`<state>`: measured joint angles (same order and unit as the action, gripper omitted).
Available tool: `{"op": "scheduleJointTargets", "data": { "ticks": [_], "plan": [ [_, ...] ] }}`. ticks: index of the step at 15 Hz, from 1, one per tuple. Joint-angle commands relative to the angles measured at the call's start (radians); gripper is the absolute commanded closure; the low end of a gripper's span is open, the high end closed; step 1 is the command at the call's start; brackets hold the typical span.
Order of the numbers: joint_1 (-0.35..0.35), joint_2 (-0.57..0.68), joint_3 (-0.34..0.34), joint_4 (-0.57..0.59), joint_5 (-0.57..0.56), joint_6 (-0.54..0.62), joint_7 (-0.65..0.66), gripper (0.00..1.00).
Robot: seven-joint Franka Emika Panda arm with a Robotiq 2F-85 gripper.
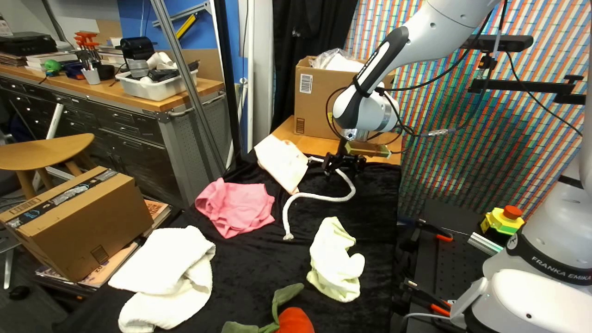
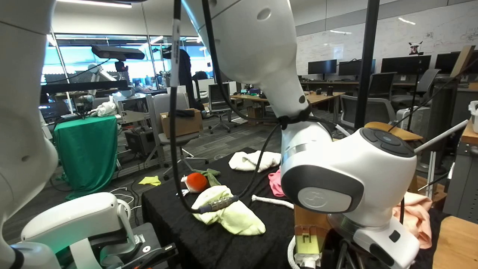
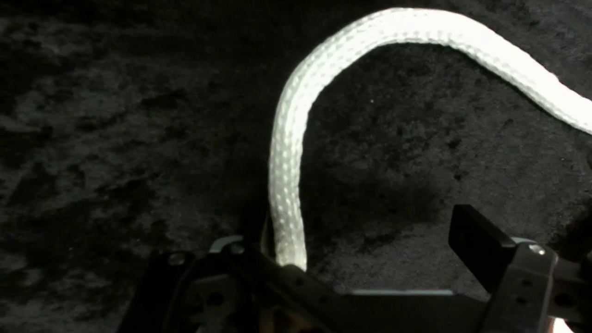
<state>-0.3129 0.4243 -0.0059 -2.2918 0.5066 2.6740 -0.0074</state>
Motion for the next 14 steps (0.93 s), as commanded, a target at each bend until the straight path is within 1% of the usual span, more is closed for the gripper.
{"op": "scheduleJointTargets", "data": {
  "ticks": [1,2,3,4,5,6,7,9,10,12,14],
  "plan": [
    [-0.024,-0.021,0.013,-0.022,0.045,0.015,-0.051,0.07],
    [-0.025,-0.024,0.012,-0.026,0.048,0.016,-0.055,0.06],
    [-0.029,-0.026,0.013,-0.03,0.055,0.018,-0.063,0.16],
    [-0.031,-0.029,0.013,-0.035,0.061,0.019,-0.069,0.3],
    [-0.043,-0.037,0.019,-0.064,0.081,0.037,-0.097,0.34],
    [-0.048,-0.042,0.02,-0.071,0.094,0.039,-0.11,0.41],
    [-0.052,-0.044,0.018,-0.079,0.108,0.043,-0.127,0.52],
    [-0.062,-0.057,0.019,-0.105,0.139,0.058,-0.164,0.65],
    [-0.063,-0.061,0.017,-0.113,0.152,0.062,-0.179,0.74],
    [-0.063,-0.078,0.011,-0.13,0.178,0.063,-0.208,0.85],
    [-0.064,-0.091,0.011,-0.149,0.208,0.07,-0.24,0.89]
  ]
}}
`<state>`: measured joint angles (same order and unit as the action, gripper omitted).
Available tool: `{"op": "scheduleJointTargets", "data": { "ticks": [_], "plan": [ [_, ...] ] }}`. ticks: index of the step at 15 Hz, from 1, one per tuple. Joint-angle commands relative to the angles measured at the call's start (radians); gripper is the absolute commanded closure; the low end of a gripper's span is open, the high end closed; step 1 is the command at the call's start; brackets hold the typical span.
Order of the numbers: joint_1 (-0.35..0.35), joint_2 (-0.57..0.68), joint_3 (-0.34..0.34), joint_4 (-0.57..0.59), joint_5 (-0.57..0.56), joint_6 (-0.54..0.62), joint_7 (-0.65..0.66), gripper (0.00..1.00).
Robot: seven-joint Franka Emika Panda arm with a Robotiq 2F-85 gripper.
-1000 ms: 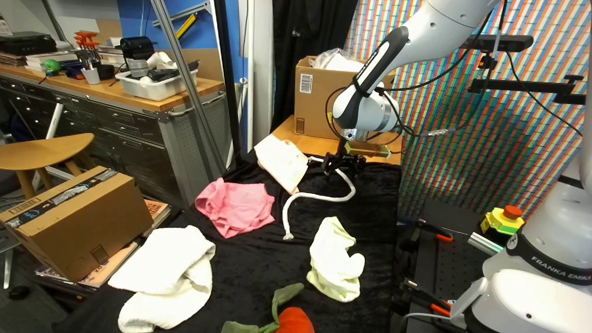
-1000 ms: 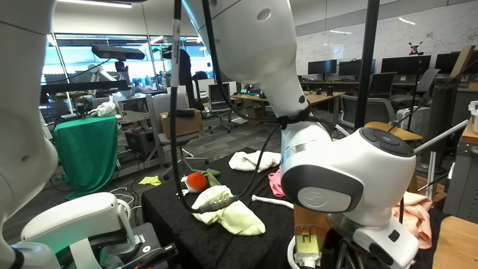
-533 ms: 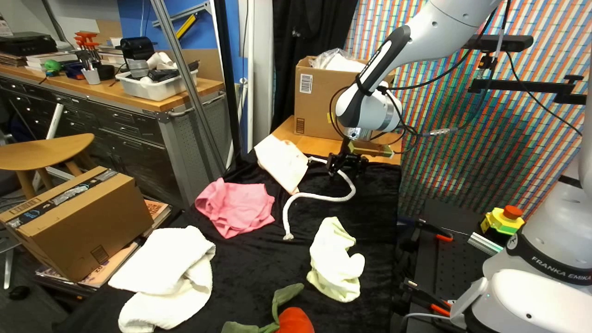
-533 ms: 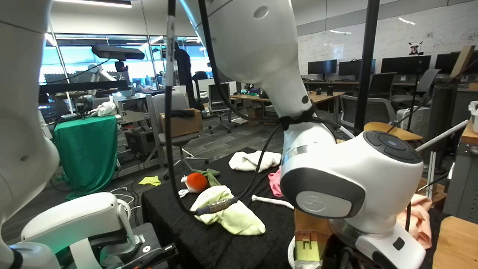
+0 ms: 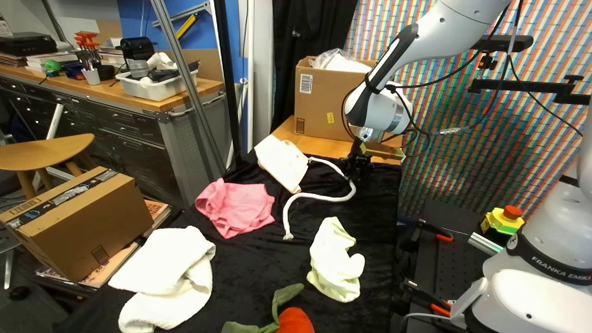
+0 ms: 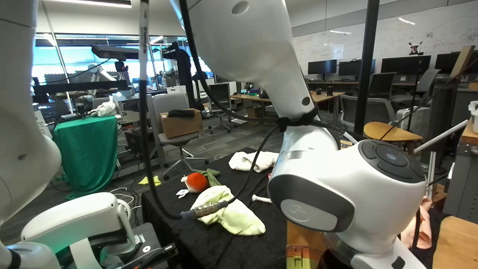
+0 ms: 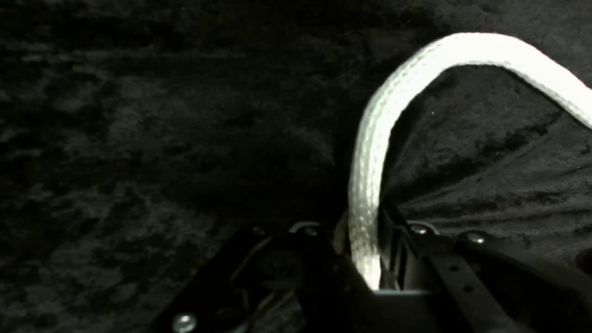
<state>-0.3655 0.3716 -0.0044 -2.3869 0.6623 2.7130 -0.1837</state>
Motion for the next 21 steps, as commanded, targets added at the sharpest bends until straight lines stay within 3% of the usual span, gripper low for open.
{"op": "scheduleJointTargets", "data": {
  "ticks": [1,4,5,8,11,15,18,21],
  "plan": [
    [-0.009,-0.047,0.007,-0.064,0.065,0.034,-0.077,0.91],
    [-0.017,-0.069,0.021,-0.093,0.082,0.051,-0.109,0.81],
    [-0.009,-0.078,0.017,-0.103,0.075,0.058,-0.107,0.86],
    [0.028,-0.109,0.009,-0.125,0.034,0.08,-0.083,0.92],
    [0.102,-0.135,-0.013,-0.143,-0.059,0.14,-0.01,0.9],
    [0.249,-0.154,-0.089,-0.164,-0.34,0.24,0.206,0.9],
    [0.448,-0.129,-0.274,-0.147,-0.609,0.26,0.419,0.9],
    [0.566,-0.142,-0.376,-0.123,-0.837,0.239,0.58,0.91]
  ]
}}
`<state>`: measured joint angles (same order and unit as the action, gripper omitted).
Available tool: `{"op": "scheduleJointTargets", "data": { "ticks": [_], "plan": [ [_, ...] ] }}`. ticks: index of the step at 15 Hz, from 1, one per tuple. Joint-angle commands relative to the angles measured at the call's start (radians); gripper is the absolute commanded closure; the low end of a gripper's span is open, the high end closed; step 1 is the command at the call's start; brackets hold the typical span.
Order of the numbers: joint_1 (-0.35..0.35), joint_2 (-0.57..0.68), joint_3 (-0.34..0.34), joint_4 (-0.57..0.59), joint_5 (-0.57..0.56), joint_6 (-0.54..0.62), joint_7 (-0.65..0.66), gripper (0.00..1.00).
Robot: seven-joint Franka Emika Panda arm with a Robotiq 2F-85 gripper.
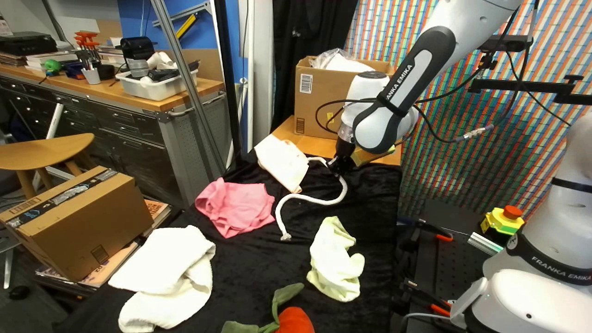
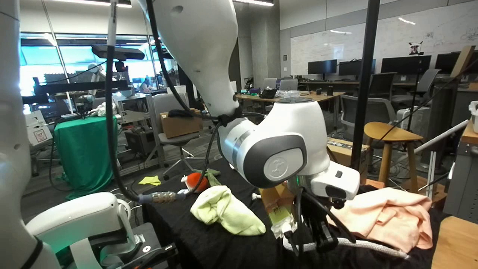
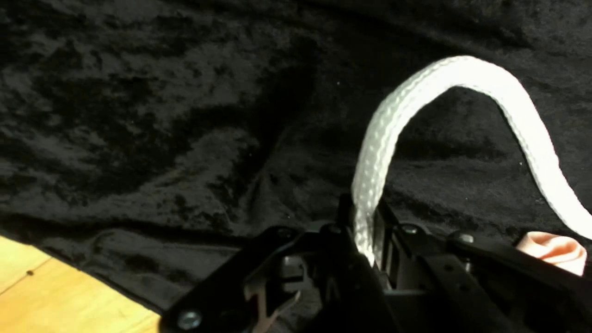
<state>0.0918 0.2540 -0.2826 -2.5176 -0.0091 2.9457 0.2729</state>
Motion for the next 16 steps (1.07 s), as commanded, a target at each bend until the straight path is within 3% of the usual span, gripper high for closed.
{"op": "scheduleJointTargets", "data": {
  "ticks": [1,4,7,11,16],
  "plan": [
    [0.135,-0.04,-0.116,0.011,-0.216,-0.006,0.158,0.91],
    [0.176,-0.122,-0.117,-0.003,-0.341,-0.047,0.196,0.91],
    [0.127,-0.234,-0.007,-0.021,-0.359,-0.127,0.137,0.91],
    [0.054,-0.377,0.165,-0.02,-0.19,-0.266,-0.059,0.91],
    [0.024,-0.499,0.246,0.032,-0.074,-0.422,-0.204,0.91]
  ]
}}
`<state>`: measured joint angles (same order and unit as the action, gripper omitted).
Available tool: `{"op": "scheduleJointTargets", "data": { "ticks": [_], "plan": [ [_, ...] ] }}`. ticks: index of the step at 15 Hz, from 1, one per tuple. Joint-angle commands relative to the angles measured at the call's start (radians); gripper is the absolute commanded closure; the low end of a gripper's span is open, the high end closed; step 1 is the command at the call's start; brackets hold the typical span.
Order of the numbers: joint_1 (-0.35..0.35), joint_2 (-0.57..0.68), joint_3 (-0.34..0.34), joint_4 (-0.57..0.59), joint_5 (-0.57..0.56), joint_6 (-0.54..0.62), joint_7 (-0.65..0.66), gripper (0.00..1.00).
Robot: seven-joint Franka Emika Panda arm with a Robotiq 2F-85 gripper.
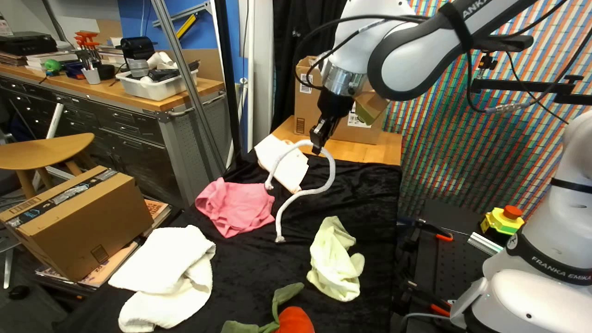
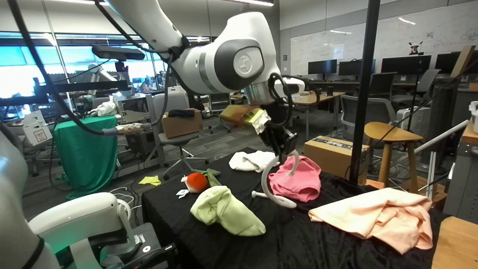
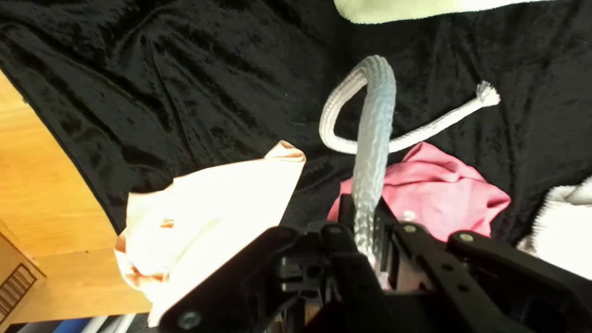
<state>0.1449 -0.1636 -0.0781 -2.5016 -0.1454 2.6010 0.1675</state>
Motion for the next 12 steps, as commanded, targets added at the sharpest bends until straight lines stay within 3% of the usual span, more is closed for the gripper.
{"op": "scheduleJointTargets", "data": {
  "ticks": [1,12],
  "plan": [
    [-0.03,-0.103,0.047,0.028,0.08,-0.105,-0.124,0.91],
    [-0.003,-0.225,0.142,0.186,0.109,-0.334,-0.188,0.92]
  ]
}}
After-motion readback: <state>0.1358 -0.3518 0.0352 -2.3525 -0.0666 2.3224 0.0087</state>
